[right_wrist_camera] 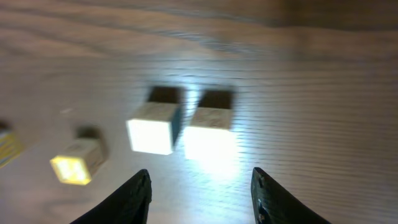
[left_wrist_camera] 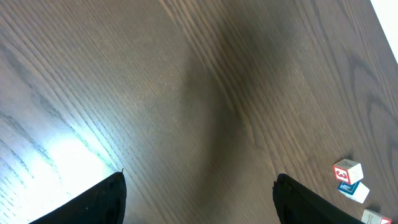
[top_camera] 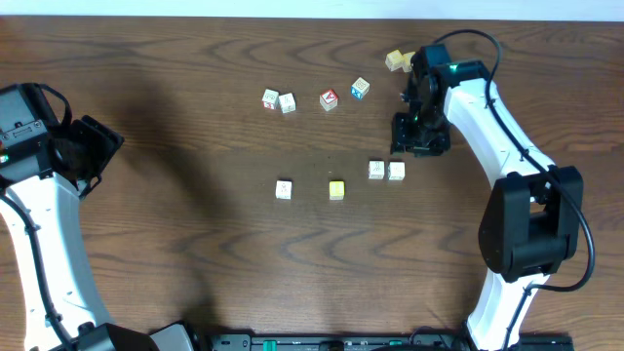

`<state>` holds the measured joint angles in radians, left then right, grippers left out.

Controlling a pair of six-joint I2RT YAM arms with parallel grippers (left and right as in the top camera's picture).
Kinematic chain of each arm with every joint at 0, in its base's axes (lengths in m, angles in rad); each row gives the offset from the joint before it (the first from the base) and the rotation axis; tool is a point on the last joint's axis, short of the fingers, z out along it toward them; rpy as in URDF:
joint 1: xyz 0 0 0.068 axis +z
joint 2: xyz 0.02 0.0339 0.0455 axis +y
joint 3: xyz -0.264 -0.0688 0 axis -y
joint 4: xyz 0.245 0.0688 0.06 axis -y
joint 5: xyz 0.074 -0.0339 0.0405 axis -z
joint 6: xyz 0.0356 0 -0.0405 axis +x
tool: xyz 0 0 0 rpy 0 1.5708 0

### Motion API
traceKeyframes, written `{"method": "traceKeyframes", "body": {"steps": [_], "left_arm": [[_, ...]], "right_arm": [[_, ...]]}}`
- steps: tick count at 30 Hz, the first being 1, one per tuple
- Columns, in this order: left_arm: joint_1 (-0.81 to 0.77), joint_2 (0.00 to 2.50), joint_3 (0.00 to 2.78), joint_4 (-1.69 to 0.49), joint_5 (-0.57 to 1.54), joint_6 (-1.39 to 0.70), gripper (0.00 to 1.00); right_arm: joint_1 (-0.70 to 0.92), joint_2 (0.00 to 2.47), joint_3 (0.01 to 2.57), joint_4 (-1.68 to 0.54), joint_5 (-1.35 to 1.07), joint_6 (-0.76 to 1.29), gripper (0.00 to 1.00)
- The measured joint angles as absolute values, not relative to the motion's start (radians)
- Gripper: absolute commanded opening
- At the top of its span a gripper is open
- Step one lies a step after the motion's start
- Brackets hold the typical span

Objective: Lift 4 blocks
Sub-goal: 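Move the right gripper to the yellow-edged number 4 block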

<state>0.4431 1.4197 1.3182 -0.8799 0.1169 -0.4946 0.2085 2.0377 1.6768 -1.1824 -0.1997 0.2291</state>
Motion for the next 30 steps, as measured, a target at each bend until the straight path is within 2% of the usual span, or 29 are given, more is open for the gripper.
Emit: {"method": "traceKeyframes", "body": {"steps": [5,9,19,23,30], "left_arm": [[0.443,1.420,1.318,-0.880,0.117,-0.495,0.76],[0.443,1.420,1.318,-0.879,0.117,-0.495,0.76],[0.443,1.420,1.318,-0.880,0.117,-0.495,0.76],[0.443,1.420,1.318,-0.880,0.117,-0.495,0.76],[0.443,1.420,1.318,-0.880,0.117,-0.495,0.76]], "right_arm": [[0.256,2.038,1.686,-1.159,-0.261,0.189,0.54],[0.351,2.038,1.686,-1.108,-0.259,0.183,0.52],[0.584,2.038,1.680,-1.098,-0.034,0.410,0.53],[0.632,2.038,1.644,-1.079,0.021,0.480,0.56],[0.663,2.038,1.554,-0.996,0.046,0.541,0.56]]}}
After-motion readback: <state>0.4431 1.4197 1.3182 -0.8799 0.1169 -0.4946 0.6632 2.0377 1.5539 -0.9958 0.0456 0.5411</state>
